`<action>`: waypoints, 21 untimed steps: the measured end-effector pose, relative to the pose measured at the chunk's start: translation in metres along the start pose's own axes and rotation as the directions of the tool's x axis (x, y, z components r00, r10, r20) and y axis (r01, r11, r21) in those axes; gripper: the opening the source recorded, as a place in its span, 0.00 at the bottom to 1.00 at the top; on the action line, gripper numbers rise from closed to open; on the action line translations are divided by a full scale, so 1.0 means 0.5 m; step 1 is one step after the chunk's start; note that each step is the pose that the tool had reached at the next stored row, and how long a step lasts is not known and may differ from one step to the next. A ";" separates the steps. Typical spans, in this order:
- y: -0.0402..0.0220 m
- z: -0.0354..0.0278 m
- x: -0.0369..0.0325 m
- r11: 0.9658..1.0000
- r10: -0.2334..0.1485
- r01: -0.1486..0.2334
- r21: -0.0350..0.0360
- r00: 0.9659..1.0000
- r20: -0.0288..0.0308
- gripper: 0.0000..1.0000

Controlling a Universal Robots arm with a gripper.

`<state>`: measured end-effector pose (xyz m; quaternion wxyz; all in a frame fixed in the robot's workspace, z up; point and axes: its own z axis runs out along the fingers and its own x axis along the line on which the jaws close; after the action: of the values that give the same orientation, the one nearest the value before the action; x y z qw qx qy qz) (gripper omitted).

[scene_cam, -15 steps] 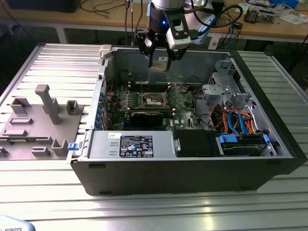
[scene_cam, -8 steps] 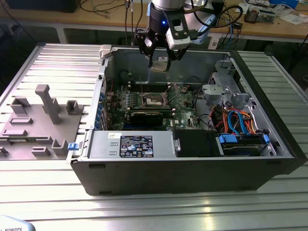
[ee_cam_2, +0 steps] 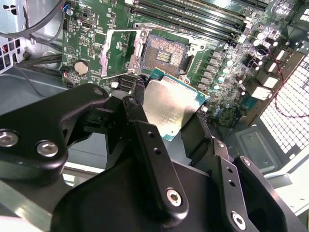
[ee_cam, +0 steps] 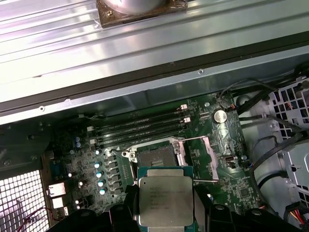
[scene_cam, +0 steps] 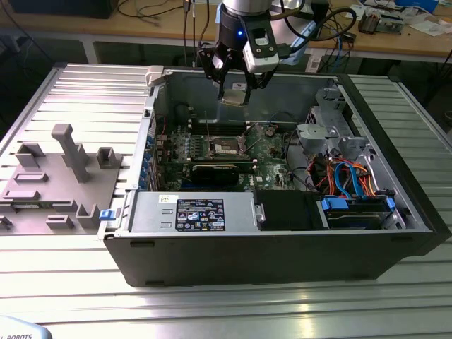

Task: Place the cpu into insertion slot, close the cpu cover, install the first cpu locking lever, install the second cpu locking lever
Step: 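Place the cpu into insertion slot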

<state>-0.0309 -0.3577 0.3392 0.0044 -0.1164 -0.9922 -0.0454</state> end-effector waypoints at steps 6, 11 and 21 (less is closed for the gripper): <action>0.000 0.000 0.000 1.000 0.008 -0.008 0.000 1.000 0.001 0.54; 0.000 0.000 0.000 1.000 0.016 -0.016 0.000 1.000 0.001 0.54; 0.000 0.000 0.000 1.000 0.031 -0.031 -0.001 1.000 0.003 0.54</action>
<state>-0.0308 -0.3577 0.3391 0.0037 -0.1317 -0.9902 -0.0454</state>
